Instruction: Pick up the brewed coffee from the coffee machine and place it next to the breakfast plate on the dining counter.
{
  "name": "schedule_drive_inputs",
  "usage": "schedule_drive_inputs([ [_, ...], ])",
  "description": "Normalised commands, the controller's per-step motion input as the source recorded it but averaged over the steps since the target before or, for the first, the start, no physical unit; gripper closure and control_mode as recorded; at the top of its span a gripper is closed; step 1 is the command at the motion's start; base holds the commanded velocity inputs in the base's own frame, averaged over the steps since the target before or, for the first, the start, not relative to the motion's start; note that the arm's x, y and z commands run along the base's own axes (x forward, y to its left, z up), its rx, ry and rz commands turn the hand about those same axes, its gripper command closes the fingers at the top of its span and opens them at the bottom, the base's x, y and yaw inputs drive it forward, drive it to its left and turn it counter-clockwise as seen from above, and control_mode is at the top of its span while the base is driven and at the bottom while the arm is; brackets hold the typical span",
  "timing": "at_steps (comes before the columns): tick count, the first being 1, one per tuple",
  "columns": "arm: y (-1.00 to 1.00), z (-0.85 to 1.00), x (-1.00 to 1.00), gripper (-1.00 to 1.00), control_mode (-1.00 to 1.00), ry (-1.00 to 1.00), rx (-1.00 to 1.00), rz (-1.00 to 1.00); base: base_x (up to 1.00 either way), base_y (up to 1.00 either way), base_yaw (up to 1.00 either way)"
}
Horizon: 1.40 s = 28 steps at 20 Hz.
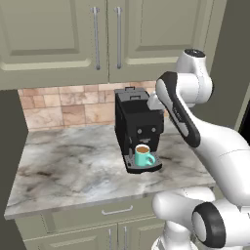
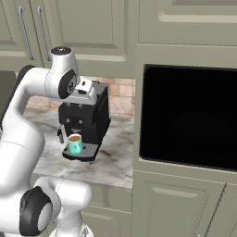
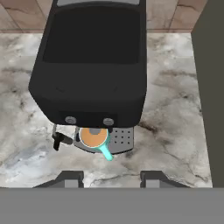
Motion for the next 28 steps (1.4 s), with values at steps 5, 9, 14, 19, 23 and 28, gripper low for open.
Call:
schedule_drive_inputs([
  [5, 0.0, -0.23, -0.19, -1.0, -1.0, -0.14, 0.0, 0.05, 0.0, 0.0, 0.0],
  [9, 0.0, -0.57, -0.3, -1.0, -1.0, -0.25, 0.0, 0.12, 0.0, 0.0, 0.0],
  [14, 0.0, -0.56, -0.19, -1.0, -1.0, -0.18, 0.0, 0.1, 0.0, 0.0, 0.0],
  [19, 0.0, -0.45, -0.08, -1.0, -1.0, -0.01, -0.03, 0.03, 0.0, 0.0, 0.0],
  [23, 0.0, -0.45, 0.0, -1.0, -1.0, 0.08, -0.05, 0.06, 0.0, 0.0, 0.0],
  [28, 0.0, -0.56, 0.0, -1.0, -1.0, 0.0, -0.05, 0.11, 0.0, 0.0, 0.0],
])
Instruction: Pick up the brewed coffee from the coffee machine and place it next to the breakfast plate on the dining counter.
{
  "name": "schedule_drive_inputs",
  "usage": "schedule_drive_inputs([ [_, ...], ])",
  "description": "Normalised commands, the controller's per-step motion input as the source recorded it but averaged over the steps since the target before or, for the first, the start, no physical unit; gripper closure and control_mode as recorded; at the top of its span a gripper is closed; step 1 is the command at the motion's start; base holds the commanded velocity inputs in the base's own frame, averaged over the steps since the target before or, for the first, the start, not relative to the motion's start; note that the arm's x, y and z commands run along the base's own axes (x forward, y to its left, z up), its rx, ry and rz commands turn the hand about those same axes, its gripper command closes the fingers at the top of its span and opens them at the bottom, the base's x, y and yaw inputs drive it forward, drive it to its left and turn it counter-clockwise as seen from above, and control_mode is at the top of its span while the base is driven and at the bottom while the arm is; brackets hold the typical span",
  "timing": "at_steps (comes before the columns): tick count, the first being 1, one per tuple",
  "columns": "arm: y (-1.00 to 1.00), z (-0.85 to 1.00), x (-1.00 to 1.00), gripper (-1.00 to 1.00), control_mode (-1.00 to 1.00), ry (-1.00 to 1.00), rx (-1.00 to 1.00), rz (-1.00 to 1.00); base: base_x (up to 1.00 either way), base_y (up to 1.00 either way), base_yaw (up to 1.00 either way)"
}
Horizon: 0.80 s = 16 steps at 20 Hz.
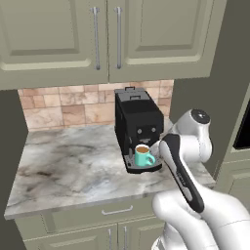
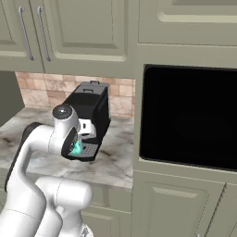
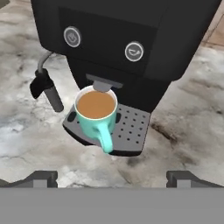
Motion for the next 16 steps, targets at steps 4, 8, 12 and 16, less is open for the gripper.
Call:
schedule_drive_inputs([
  [4, 0.0, -0.56, 0.01, -1.0, -1.0, 0.0, -0.02, 0.1, 0.0, 0.0, 0.0],
  [8, 0.0, -0.36, 0.1, -1.0, -1.0, 0.0, 0.0, 0.08, 0.0, 0.0, 0.0],
  [12, 0.0, -0.3, 0.14, -1.0, -1.0, 0.0, 0.0, 0.07, 0.0, 0.0, 0.0],
  [16, 0.0, -0.29, 0.18, -1.0, -1.0, 0.0, 0.0, 0.05, 0.0, 0.0, 0.0],
])
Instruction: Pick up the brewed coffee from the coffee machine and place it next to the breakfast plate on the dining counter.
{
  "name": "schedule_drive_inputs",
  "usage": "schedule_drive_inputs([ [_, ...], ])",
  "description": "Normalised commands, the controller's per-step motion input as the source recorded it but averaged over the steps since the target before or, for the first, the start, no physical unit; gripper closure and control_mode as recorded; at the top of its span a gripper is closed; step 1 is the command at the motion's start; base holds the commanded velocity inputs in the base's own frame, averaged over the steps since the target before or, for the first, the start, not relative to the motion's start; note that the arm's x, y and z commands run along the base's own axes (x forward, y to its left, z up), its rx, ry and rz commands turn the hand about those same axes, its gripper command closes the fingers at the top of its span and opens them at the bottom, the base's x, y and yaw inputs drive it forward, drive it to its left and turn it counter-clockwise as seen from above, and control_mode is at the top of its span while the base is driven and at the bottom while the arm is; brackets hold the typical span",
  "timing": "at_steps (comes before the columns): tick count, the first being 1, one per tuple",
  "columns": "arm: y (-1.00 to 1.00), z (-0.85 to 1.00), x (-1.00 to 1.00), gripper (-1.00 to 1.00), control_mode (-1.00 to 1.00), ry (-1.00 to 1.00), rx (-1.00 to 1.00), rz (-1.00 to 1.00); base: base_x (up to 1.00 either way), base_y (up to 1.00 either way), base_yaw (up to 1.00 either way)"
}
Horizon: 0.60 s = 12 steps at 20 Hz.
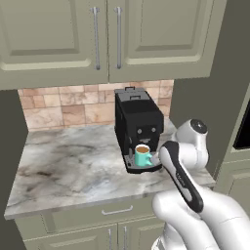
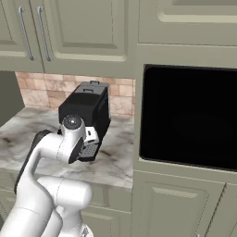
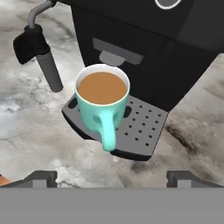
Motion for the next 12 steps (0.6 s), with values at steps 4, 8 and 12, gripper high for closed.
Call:
schedule_drive_inputs([
  [4, 0.03, -0.34, 0.12, -1.0, -1.0, 0.0, 0.0, 0.02, 0.0, 0.0, 0.0],
  [8, 0.06, -0.33, 0.08, -1.0, -1.0, 0.0, 0.0, 0.0, 0.0, 0.0, 0.0],
  [12, 0.21, -0.38, 0.06, -1.0, -1.0, 0.0, 0.0, 0.0, 0.0, 0.0, 0.0],
])
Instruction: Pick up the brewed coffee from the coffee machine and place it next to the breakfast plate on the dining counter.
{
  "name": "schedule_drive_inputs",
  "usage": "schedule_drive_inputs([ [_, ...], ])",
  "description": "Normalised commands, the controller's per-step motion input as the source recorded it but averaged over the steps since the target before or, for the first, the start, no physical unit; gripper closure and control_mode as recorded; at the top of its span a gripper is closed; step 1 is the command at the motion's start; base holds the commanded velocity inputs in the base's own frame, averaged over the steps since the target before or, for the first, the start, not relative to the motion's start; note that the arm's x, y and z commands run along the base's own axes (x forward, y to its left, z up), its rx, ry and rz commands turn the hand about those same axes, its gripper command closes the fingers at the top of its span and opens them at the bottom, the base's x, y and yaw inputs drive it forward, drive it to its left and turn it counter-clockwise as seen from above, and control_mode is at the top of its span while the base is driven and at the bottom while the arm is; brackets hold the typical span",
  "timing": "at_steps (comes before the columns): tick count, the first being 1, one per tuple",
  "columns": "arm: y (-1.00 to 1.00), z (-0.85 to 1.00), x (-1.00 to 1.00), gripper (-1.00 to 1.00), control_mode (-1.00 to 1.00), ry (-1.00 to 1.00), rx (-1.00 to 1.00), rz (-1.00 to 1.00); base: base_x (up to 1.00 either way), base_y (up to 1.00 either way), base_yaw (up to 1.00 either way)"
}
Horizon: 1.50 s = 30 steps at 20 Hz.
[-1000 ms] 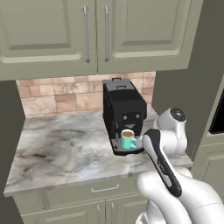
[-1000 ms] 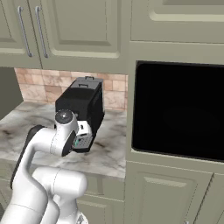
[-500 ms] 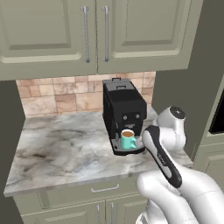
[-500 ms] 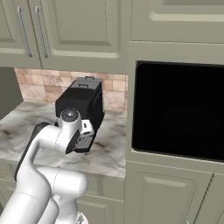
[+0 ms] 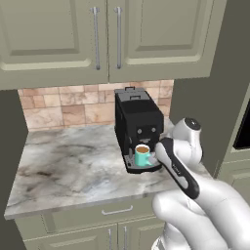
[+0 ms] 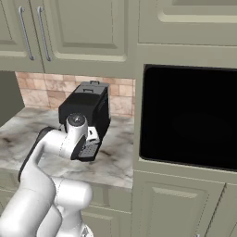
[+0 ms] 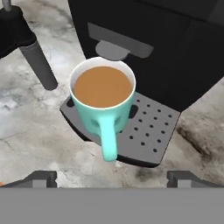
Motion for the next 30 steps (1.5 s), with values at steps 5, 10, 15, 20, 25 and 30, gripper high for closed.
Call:
schedule_drive_inputs([
  [5, 0.18, -0.48, 0.0, -1.0, -1.0, 0.0, 0.0, 0.02, 0.0, 0.0, 0.0],
  [10, 0.02, -0.49, 0.0, -1.0, -1.0, 0.0, 0.0, 0.05, 0.0, 0.0, 0.0],
  [15, 0.0, -0.48, 0.0, -1.0, -1.0, 0.0, 0.0, 0.07, 0.0, 0.0, 0.0],
  [20, 0.0, -0.35, 0.0, -1.0, -1.0, -0.05, 0.0, 0.07, 0.0, 0.0, 0.0],
  [25, 0.01, -0.3, 0.0, -1.0, -1.0, -0.07, 0.0, 0.05, 0.0, 0.0, 0.0],
  [30, 0.12, -0.29, 0.02, -1.0, -1.0, -0.07, 0.0, 0.02, 0.0, 0.0, 0.0],
])
